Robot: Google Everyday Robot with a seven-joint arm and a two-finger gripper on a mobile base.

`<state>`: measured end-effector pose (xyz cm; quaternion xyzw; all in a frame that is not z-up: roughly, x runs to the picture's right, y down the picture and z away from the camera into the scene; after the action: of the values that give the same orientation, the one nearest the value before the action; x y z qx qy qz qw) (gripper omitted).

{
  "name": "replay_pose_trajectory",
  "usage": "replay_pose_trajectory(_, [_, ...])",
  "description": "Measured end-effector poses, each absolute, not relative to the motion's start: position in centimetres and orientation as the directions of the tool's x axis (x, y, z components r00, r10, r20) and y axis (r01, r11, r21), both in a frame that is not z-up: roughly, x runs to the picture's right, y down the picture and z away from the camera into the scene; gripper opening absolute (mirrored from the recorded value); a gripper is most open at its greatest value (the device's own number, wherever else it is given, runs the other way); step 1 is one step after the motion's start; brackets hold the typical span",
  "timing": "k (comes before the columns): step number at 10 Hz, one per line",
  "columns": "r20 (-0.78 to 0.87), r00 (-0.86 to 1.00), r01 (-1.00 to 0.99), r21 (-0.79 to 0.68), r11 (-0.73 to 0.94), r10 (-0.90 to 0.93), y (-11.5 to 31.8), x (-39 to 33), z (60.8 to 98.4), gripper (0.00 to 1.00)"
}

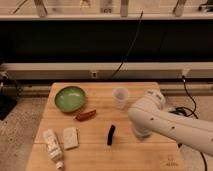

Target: Knock the eraser over

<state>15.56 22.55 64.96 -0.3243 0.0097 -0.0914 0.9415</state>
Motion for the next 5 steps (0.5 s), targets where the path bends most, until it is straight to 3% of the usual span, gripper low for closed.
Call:
replay_pose_trajectory(2, [0.051,0.979,0.185,-0.616,0.766,-0.195,23.1,14.9,65.1,0.05])
replay_pose_trajectory(5, [0.082,0.97,0.231,-0.607,0.76,-0.229,23.4,11.4,65.5,0.05])
